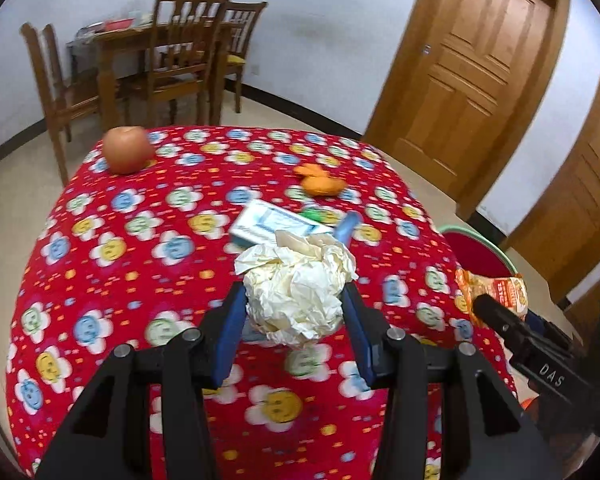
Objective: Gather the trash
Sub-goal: 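Carry the cracker pack over the bucket and open the right gripper while the left carries the tissue, then open the left gripper over the red bucket to drop the tissue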
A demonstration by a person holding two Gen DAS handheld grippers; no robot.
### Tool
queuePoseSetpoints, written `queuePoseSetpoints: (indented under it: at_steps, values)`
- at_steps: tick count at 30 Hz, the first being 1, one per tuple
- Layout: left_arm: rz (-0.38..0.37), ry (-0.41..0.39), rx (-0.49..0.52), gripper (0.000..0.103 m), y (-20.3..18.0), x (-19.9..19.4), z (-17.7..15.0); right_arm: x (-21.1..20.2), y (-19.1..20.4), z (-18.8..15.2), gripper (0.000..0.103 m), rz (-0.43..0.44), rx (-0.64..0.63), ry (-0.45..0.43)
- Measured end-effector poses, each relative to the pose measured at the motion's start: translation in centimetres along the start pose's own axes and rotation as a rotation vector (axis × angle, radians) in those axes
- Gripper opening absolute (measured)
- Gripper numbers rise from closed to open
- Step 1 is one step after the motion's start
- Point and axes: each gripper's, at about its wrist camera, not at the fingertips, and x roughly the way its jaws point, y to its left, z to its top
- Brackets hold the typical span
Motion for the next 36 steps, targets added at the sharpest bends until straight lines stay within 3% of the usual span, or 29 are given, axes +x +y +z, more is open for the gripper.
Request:
queuePoseSetpoints:
  at_steps: [18,36]
  values:
    - [-0.115,0.065,0.178,0.048,-10.7,5.4,1.9,1.1,-11.4,1.3,0.081,-0.155,0.196,-0.009]
    - [-0.162,0.107,0.265,0.048,-15.4,8.9,2.5,3.6,-15.2,1.8,0.083,-0.186,0.28,0.013]
